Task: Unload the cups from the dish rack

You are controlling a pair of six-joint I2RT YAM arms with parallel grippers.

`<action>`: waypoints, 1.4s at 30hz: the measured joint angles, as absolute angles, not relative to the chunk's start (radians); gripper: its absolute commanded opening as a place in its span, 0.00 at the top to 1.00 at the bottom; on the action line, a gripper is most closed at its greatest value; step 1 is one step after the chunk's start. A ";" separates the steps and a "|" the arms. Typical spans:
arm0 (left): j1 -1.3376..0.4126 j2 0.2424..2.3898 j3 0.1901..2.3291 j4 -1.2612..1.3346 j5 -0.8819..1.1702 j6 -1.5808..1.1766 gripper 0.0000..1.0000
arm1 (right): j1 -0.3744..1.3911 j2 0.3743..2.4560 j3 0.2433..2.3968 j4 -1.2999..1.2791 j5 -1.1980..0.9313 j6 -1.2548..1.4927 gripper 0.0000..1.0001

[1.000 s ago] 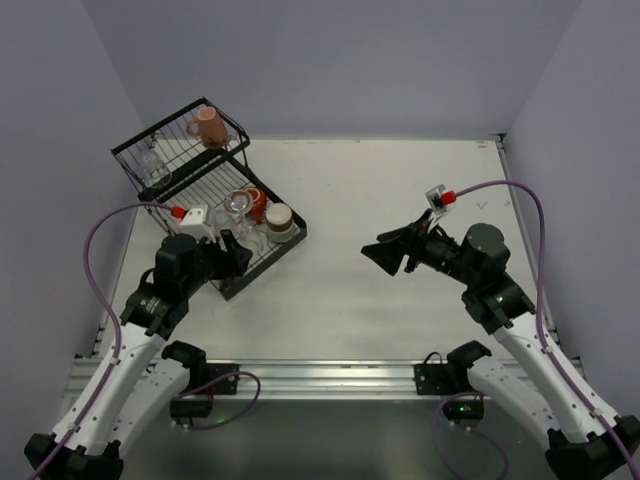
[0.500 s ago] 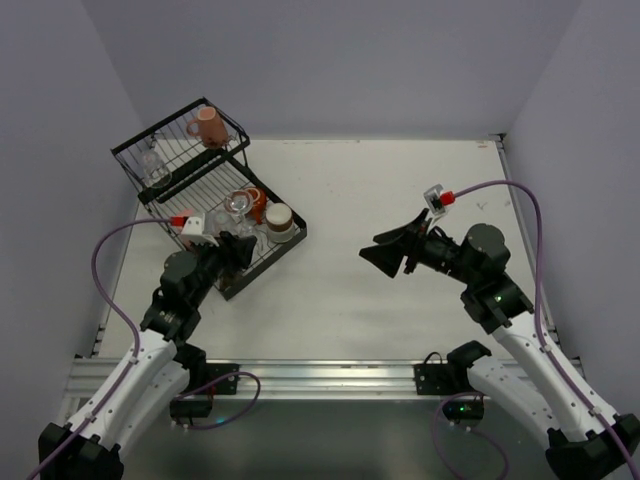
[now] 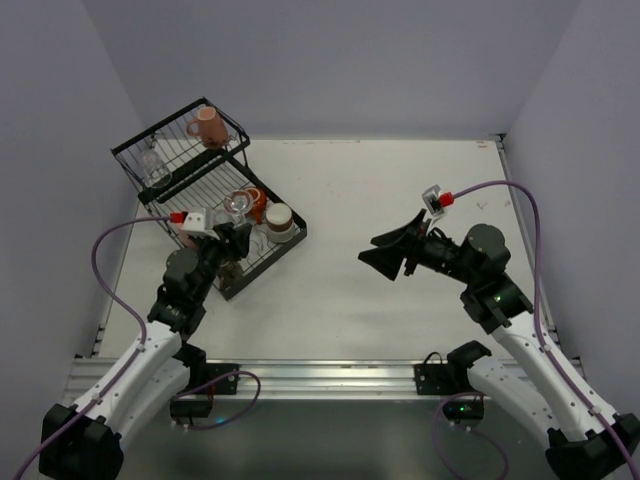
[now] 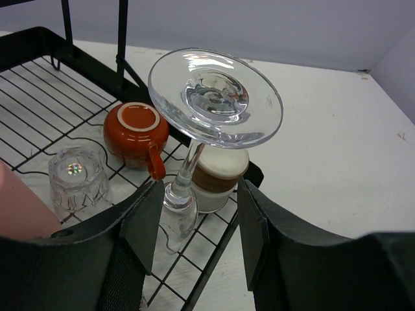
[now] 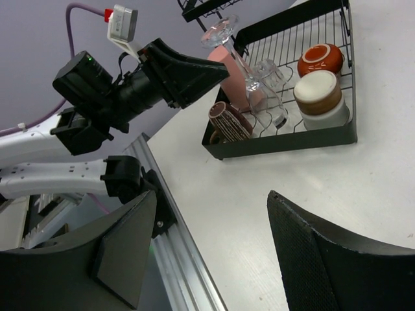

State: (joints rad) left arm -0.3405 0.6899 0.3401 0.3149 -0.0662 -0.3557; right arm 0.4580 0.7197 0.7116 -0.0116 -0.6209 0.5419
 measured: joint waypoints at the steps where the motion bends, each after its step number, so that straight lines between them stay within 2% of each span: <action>1: -0.341 0.696 0.334 0.334 -0.069 -0.351 0.45 | 0.458 0.720 0.712 -0.009 -0.624 0.543 0.28; 29: -0.341 0.827 0.231 0.702 -0.095 -0.264 0.46 | 0.494 0.732 0.712 0.009 -0.701 0.561 0.28; 42: -0.340 0.915 0.218 0.818 -0.102 -0.242 0.49 | 0.499 0.730 0.712 0.009 -0.726 0.561 0.29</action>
State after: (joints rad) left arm -0.3405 0.9150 0.2176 0.8177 -0.1017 -0.2417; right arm 0.4988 0.7303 0.7120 0.0086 -0.7261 0.5606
